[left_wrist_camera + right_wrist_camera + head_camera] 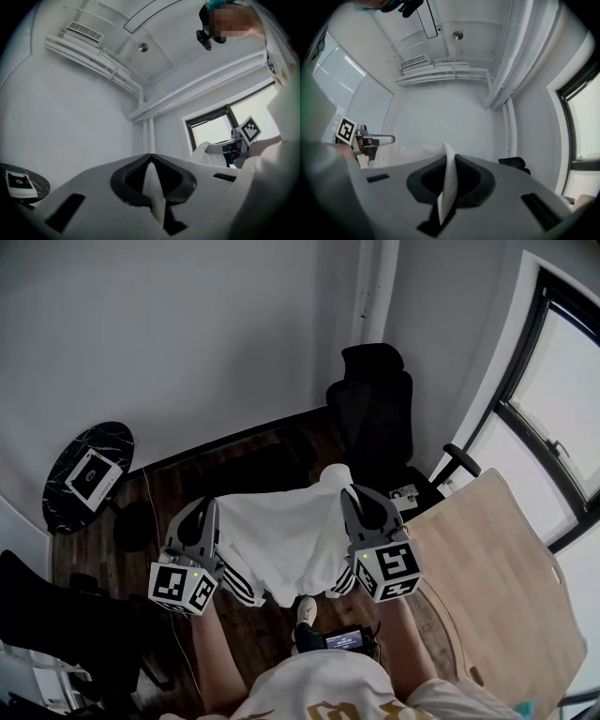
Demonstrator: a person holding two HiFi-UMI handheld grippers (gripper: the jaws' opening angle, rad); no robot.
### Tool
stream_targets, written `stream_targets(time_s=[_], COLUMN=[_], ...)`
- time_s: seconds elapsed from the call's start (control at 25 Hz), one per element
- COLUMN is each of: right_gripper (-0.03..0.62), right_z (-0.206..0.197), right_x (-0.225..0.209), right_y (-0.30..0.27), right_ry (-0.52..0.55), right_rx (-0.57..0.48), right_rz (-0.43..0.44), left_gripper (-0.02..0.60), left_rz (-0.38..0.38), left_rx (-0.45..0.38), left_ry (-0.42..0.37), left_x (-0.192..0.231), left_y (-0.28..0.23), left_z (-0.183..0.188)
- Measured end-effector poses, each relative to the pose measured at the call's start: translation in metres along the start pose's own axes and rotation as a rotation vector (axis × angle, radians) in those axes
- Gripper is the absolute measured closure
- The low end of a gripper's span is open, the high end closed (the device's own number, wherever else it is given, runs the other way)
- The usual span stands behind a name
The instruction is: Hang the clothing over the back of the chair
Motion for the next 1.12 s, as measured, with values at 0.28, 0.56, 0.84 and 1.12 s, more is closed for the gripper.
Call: stream_targets(time_s=[0.28,0.56,0.84,1.12], right_gripper=[0.568,0.567,0.567,0.566], right_z=[0.048,0.088,0.089,0.048], right_x=[-0.019,-0.025,-0.034,-0.047], right_y=[-0.025,-0.069,-0.127,-0.196], right_ry=[0.059,0.151,0.219,0.211], right_rx=[-0.059,-0.058,-0.011,0.093], right_rz=[-0.010,0.042,0.106,0.173], left_gripper=[0.560,0.560,0.560,0.560], left_rz=[0.021,0.071,0.092,0.069], left_rx=[-0.036,-0.023,0.059,0.173], left_ry=[-0.027,-0.077,-0.094,-0.059], left_x=[0.023,0.063,0.100,0.132], left_y=[-0.030,-0.061,-0.107,-0.152], left_z=[0.032,0.055,0.030,-0.031])
Point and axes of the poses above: the fingertips, and each gripper's own axes: y backward along the fingers, x to its left, z out of its top, the point moved 3 cm from there along y, backward along the fingers, and after that the axes turned 11 degrees about x, right-handed, at the moved point
